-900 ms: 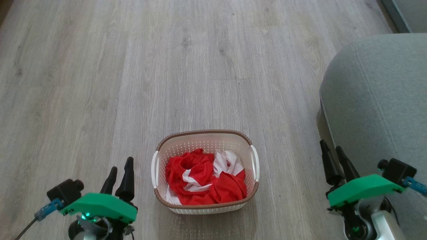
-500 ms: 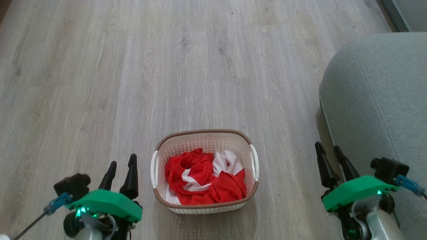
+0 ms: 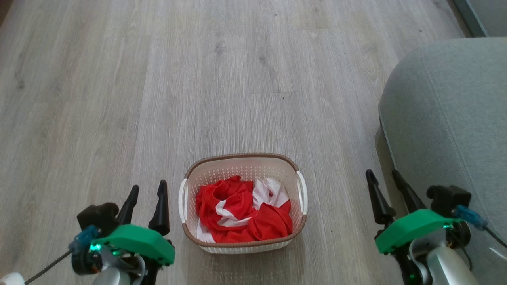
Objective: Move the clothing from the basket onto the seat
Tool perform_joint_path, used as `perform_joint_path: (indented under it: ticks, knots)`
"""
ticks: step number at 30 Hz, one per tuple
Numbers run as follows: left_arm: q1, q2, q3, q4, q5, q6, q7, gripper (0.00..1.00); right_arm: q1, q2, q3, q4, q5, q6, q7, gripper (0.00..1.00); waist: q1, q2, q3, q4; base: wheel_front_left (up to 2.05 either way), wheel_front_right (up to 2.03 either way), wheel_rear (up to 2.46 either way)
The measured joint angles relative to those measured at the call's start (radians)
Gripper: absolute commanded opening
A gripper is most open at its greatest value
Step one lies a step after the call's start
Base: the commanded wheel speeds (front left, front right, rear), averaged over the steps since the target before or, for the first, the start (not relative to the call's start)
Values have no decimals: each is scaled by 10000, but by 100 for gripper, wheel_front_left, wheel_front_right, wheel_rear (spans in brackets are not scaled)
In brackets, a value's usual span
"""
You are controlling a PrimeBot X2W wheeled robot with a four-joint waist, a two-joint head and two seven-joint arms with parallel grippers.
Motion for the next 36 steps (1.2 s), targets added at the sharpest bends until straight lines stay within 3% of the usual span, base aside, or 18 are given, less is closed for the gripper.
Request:
perform_joint_path:
  ticks: [19, 36]
  knots:
    - [-2, 77, -311, -247, 2303, 431, -537, 100, -217, -42, 313, 54, -2268, 0, -571, 100, 0, 0, 49, -80, 0, 0, 0]
    - [-14, 138, -456, -345, 4266, 510, -1051, 100, -219, -42, 485, 119, -4126, 0, -1057, 100, 0, 0, 124, -159, 0, 0, 0]
